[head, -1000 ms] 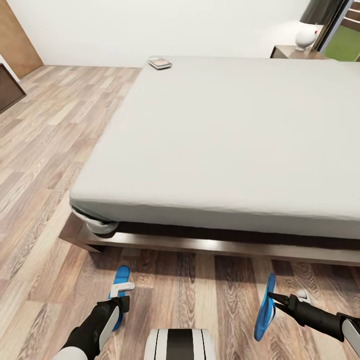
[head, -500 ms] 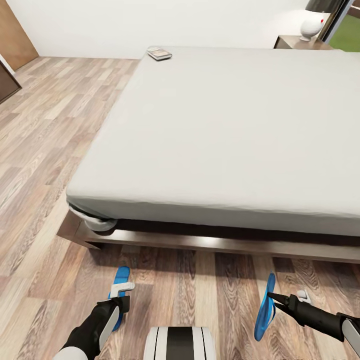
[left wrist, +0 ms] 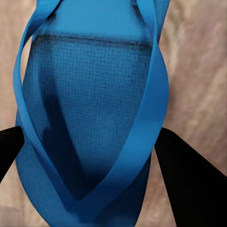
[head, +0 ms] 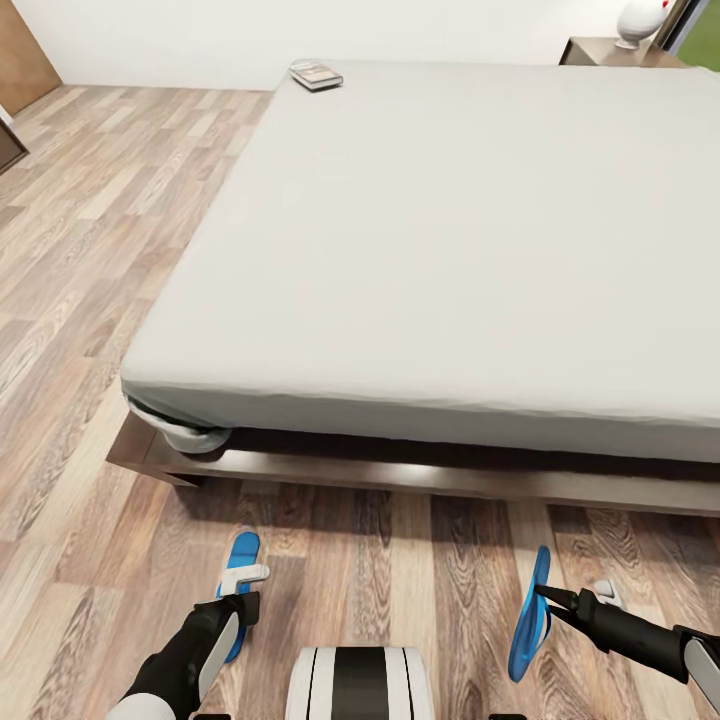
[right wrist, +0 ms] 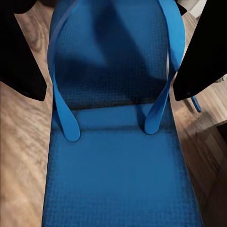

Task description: In the bedroom, move the book from the bed onto either nightstand, and place the two sandals side by side next to the bed.

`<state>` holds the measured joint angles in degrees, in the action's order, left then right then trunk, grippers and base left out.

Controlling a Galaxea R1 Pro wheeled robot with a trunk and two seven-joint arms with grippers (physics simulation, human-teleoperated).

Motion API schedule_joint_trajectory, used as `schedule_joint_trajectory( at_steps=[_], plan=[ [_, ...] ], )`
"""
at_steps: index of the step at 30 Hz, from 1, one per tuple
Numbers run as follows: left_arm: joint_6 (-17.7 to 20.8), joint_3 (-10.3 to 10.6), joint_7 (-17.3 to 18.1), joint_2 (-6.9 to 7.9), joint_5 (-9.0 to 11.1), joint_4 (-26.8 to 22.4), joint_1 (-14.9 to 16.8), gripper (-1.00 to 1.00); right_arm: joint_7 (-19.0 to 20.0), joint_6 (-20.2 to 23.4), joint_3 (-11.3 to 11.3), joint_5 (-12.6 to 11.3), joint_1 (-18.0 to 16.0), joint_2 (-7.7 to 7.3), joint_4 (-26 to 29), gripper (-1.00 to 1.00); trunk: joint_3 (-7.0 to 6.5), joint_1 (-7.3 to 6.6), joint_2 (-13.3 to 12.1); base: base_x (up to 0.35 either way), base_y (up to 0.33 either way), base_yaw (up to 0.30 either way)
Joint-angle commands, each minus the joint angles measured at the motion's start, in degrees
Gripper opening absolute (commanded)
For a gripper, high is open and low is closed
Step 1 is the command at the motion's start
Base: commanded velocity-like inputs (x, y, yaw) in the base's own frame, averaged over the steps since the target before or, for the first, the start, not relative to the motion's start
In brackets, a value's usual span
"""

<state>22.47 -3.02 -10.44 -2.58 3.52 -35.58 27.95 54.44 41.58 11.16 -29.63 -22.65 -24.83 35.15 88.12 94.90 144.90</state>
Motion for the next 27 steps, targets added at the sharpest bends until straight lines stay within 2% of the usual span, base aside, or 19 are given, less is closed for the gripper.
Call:
schedule_joint_trajectory(
  at_steps=[1,5,11,21,27],
  plan=[
    [0.24,-0.15,-0.19,-0.03,0.36,-0.10,0.00,-1.00,0.14,0.35,0.09,-0.17,-0.02,0.01,-0.02,-1.00,0.03,-0.01,0.01,0.000,0.000,0.000],
    [-0.29,-0.15,-0.19,0.01,0.34,-0.10,0.00,-1.00,0.14,0.35,0.08,-0.17,-0.02,-0.01,0.00,-1.00,0.03,-0.01,0.01,0.000,0.000,0.000],
    [-4.31,-0.15,-0.19,0.03,0.42,-0.07,0.00,-1.00,0.14,0.35,0.09,-0.17,-0.02,-0.01,-0.02,-1.00,0.03,-0.01,0.01,0.000,0.000,0.000],
    [-4.69,-0.15,-0.19,0.03,0.46,-0.02,0.00,-1.00,0.14,0.35,0.06,-0.18,-0.02,-0.01,-0.01,-1.00,0.03,-0.01,0.01,0.000,0.000,0.000],
    [-4.54,-0.15,-0.19,0.02,0.52,-0.02,0.00,-1.00,0.14,0.35,0.09,-0.18,-0.02,0.03,-0.02,-1.00,1.36,0.15,0.09,0.000,0.000,0.000]
  ],
)
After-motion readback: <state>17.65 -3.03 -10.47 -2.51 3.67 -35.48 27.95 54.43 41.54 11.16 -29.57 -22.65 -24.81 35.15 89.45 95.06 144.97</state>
